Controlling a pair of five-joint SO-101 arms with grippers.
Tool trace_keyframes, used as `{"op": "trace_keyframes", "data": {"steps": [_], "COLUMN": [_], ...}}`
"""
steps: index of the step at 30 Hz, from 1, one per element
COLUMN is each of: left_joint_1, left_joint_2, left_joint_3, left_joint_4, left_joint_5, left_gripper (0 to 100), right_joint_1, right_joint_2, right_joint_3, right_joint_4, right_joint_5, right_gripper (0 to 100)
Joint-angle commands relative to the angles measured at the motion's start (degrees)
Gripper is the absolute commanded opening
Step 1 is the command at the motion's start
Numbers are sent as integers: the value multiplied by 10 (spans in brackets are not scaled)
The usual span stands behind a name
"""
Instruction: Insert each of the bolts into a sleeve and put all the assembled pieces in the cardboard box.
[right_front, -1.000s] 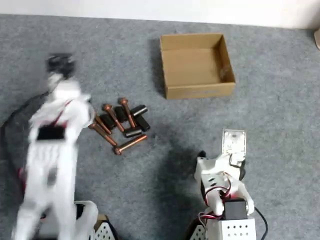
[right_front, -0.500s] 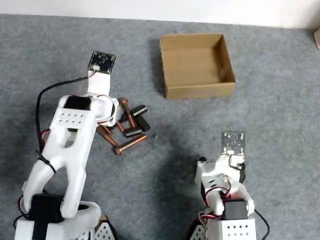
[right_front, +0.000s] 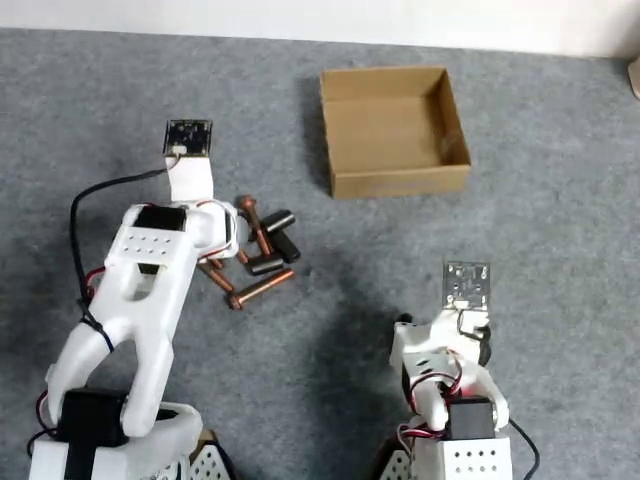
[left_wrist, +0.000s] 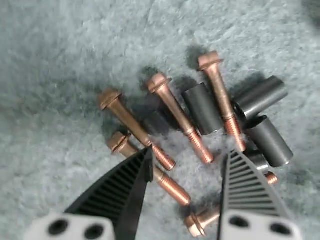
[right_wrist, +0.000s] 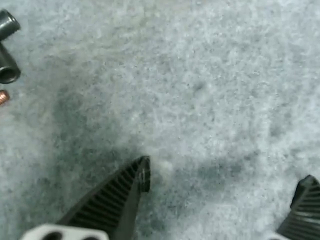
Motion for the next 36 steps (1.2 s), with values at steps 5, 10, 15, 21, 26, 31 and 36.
{"op": "trace_keyframes", "data": {"steps": [5, 10, 15, 21, 26, 31, 36], "left_joint_1": [10, 7, -7, -18, -21, -18, -13], "left_joint_2": [-1, -1, -1, -1, -1, 0, -1], "left_joint_3": [43, 119, 122, 110, 106, 110, 136], "left_joint_4": [-26, -155, -187, -184, -137, -137, -164], "left_joint_5": [25, 26, 69, 104, 133, 135, 136], "left_gripper": [217, 216, 216, 220, 221, 221, 221], "right_joint_1": [7, 7, 7, 7, 7, 7, 7], "right_joint_2": [-3, -3, -3, -3, -3, -3, -3], "right_joint_3": [55, 55, 55, 55, 55, 55, 55], "right_joint_4": [2, 2, 2, 2, 2, 2, 2], "right_joint_5": [5, 5, 5, 5, 5, 5, 5], "right_gripper": [406, 406, 406, 406, 406, 406, 406]}}
